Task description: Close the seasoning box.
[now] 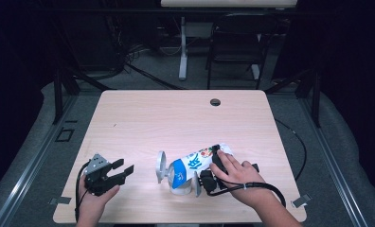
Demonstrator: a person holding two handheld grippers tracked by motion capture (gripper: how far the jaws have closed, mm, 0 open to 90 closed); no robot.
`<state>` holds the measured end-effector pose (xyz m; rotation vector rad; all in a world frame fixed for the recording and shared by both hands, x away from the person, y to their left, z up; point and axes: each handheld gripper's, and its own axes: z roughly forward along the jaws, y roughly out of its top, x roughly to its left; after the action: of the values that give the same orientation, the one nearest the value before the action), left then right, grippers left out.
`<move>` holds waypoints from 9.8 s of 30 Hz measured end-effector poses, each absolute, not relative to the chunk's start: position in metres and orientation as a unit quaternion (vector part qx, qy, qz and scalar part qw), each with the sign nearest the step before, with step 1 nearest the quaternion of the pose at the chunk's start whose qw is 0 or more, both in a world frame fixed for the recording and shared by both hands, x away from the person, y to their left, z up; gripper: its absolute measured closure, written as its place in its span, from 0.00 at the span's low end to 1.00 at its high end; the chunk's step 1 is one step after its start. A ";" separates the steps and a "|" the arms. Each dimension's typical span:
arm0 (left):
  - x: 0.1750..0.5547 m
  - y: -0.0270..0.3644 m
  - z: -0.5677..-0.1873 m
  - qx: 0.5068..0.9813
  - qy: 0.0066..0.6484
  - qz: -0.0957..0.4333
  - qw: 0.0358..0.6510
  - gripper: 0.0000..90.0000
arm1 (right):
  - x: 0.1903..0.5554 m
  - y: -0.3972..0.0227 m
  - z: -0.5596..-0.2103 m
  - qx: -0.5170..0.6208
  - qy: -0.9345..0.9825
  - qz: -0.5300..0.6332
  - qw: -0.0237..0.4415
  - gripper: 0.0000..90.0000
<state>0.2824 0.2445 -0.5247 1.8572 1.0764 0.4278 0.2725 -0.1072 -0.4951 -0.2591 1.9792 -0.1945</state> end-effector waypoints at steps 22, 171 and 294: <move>0.283 0.245 -0.525 0.753 0.438 0.174 0.460 0.53 | 0.272 -0.107 -0.495 -0.114 0.831 -0.083 0.539 0.51; 0.283 0.247 -0.526 0.751 0.441 0.174 0.459 0.53 | 0.268 -0.107 -0.493 -0.152 0.812 -0.095 0.555 0.54; 0.283 0.248 -0.525 0.750 0.442 0.175 0.460 0.53 | 0.262 -0.105 -0.490 -0.181 0.794 -0.113 0.569 0.65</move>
<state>0.2832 0.2484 -0.5255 1.8462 1.0871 0.4318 0.2620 -0.1045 -0.4899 -0.4255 1.8652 -0.2663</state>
